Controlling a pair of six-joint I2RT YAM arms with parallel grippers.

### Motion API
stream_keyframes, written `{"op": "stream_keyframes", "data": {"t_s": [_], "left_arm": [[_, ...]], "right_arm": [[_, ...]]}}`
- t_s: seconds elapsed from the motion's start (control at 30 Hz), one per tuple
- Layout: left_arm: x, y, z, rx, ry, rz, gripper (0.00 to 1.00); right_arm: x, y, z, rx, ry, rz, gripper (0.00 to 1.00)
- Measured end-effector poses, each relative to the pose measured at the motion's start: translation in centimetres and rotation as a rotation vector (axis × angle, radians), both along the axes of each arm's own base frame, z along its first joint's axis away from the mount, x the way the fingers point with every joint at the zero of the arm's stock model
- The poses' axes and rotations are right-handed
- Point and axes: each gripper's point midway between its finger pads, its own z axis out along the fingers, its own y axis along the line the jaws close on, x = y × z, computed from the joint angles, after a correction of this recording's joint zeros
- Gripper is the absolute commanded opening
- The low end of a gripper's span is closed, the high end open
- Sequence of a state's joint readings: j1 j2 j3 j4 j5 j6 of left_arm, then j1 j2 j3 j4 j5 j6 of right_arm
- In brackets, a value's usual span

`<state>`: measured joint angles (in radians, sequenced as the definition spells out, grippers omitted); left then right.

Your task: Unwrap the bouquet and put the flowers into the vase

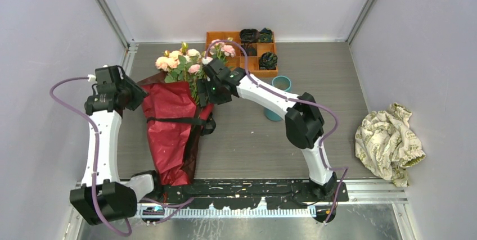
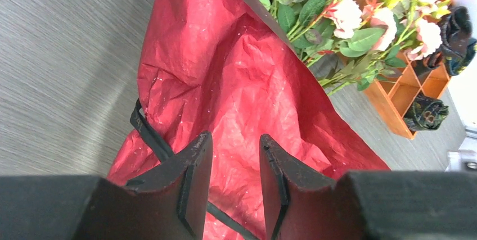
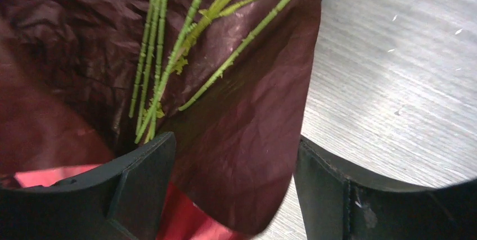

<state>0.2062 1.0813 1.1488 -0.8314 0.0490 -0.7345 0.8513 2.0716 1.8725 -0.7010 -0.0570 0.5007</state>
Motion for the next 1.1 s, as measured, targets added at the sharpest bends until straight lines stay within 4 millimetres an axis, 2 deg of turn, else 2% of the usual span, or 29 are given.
{"op": "stream_keyframes", "data": {"t_s": [0.1,0.23,0.37,0.57,0.6,0.67,0.73,0.83,0.9,0.97,1.07,1.1], "left_arm": [[0.7,0.1,-1.2,-0.007,0.03,-0.001,0.38],[1.2,0.2,-3.2,-0.017,0.063,-0.004,0.36],[2.0,0.1,-5.8,-0.038,0.115,-0.013,0.25],[3.0,-0.3,-9.4,-0.08,0.182,-0.037,0.0],[3.0,-0.4,-9.7,-0.085,0.187,-0.043,0.0],[3.2,-0.5,-9.8,-0.089,0.182,-0.048,0.0],[3.4,-0.6,-9.5,-0.091,0.169,-0.052,0.14],[3.3,-0.6,-8.9,-0.088,0.15,-0.055,0.59],[3.4,-0.5,-7.8,-0.08,0.138,-0.052,0.8],[3.9,-0.3,-6.1,-0.064,0.116,-0.056,0.84],[5.7,0.2,-2.9,-0.041,0.076,-0.068,0.85],[6.4,0.3,-2.4,-0.038,0.07,-0.072,0.85]], "right_arm": [[-0.6,0.1,-2.3,-0.025,0.047,0.007,0.71],[-1.1,0.0,-3.1,-0.032,0.07,0.005,0.49],[-0.9,0.3,-2.9,-0.023,0.068,0.003,0.33],[0.4,1.4,-3.3,-0.033,0.051,0.003,0.09],[0.6,1.4,-3.3,-0.039,0.046,0.005,0.02],[1.0,1.6,-3.4,-0.048,0.04,0.006,0.01],[1.1,1.5,-3.5,-0.058,0.035,0.004,0.02],[1.1,1.3,-3.7,-0.07,0.037,0.002,0.11],[1.1,1.2,-3.8,-0.075,0.039,0.001,0.25],[1.1,1.2,-3.9,-0.077,0.041,0.003,0.32],[1.0,1.2,-4.3,-0.081,0.048,0.008,0.34],[1.0,1.2,-4.5,-0.083,0.052,0.009,0.34]]}}
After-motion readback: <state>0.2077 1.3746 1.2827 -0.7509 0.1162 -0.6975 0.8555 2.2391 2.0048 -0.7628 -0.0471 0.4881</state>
